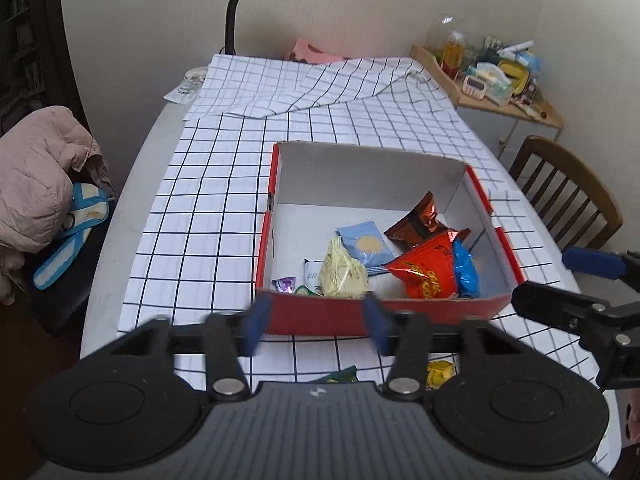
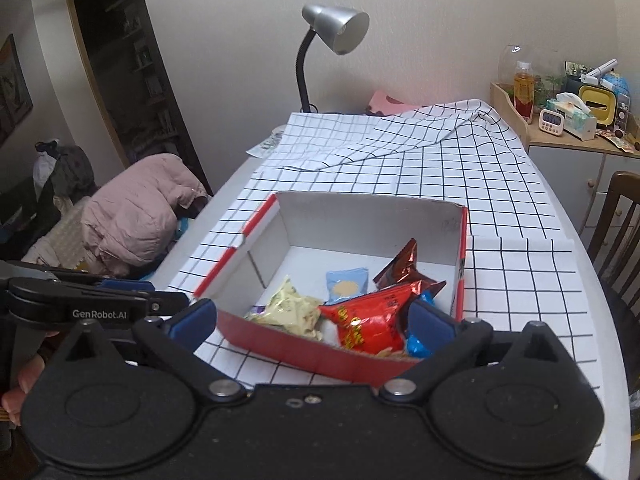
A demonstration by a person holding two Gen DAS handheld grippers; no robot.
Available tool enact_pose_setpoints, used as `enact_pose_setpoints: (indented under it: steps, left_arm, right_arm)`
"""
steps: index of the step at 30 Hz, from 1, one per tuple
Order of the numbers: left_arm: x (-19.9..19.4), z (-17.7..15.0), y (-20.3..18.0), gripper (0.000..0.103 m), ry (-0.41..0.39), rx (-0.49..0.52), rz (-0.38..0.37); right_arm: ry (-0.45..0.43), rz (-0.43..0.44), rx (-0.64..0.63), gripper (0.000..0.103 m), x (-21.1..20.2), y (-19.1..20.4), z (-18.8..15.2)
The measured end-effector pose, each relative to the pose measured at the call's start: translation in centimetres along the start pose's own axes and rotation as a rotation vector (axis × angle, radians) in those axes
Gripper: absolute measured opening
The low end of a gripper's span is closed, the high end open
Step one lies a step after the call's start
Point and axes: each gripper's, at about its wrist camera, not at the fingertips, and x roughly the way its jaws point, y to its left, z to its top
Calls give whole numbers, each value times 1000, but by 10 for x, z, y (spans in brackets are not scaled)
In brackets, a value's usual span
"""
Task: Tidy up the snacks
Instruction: 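Withdraw both tools from the box toward the remaining snacks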
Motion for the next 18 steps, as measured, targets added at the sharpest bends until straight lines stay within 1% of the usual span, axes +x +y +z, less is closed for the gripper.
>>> enact_pose_setpoints:
  steps: [1,4,5,6,7,11,15,17,18]
  left_arm:
    - [-4,-2,0,63,-8,-1,-3]
    - [-11,-14,1,65,-5,0,-17]
    - [-13,-18,1,70,-3,1,-19]
    - [-15,-22,1,73,-4,-1,-22]
    - [-17,-27,2,76,-6,-9,-27]
    - [-18,-43,6,81,11,-49,-43]
    - [-14,-57,10,82,38,-78,-57]
    - [-11,-63,12,82,46,-87,-41]
    - [-9,-66,13,82,51,-93,-32]
  right_arm:
    - [-3,1,2,103,-3,2,-2]
    - [-19,10,12,103,-12,5,-11]
    - [-27,15,13,103,-15,6,-15]
    - [-35,22,9,102,-18,7,-18]
    - [-39,23,0,102,-20,8,-21]
    - [-66,17,-9,102,-26,11,-35]
    - [-64,27,16,102,-25,6,-48]
    - [-46,44,33,103,-22,4,-55]
    - [-36,36,30,103,-20,4,-57]
